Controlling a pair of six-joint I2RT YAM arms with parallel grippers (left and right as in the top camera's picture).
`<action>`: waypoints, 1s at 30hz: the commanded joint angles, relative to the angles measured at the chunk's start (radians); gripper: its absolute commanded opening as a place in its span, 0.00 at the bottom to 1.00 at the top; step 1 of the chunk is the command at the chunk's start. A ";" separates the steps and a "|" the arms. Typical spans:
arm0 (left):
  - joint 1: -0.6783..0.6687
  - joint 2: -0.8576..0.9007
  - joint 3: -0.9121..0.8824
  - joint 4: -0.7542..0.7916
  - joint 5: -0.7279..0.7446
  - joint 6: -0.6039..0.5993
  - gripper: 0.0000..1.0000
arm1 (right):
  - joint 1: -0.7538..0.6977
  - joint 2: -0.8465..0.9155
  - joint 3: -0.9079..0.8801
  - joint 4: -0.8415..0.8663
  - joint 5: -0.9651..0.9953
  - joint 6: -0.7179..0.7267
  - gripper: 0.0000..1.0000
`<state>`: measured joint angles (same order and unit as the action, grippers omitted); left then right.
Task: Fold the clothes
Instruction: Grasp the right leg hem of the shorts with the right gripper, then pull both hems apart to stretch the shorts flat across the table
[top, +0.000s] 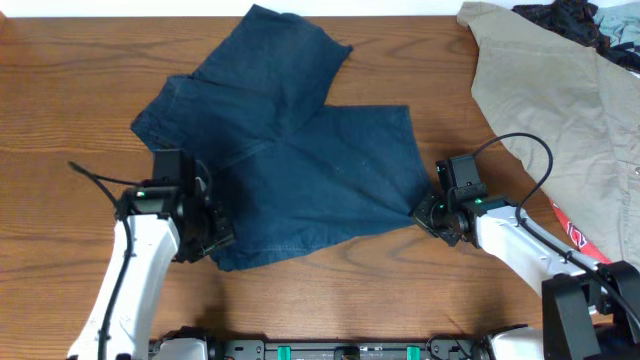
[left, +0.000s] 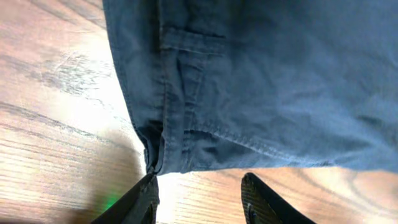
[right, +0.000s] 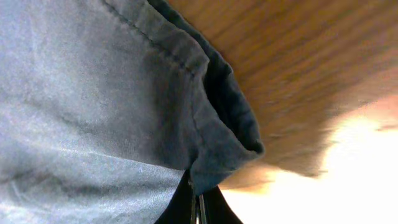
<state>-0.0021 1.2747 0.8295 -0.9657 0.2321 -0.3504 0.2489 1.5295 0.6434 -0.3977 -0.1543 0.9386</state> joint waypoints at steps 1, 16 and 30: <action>-0.077 -0.021 0.018 -0.006 -0.039 0.021 0.45 | -0.021 0.045 -0.048 -0.081 0.229 0.010 0.01; -0.418 -0.014 -0.060 -0.051 -0.042 -0.031 0.45 | -0.089 0.045 -0.023 -0.172 0.452 -0.039 0.01; -0.486 -0.008 -0.082 0.011 0.096 -1.151 0.72 | -0.089 0.045 -0.023 -0.171 0.409 -0.047 0.01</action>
<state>-0.4690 1.2606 0.7666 -0.9871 0.2749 -1.1141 0.1780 1.5272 0.6724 -0.5507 0.2436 0.9051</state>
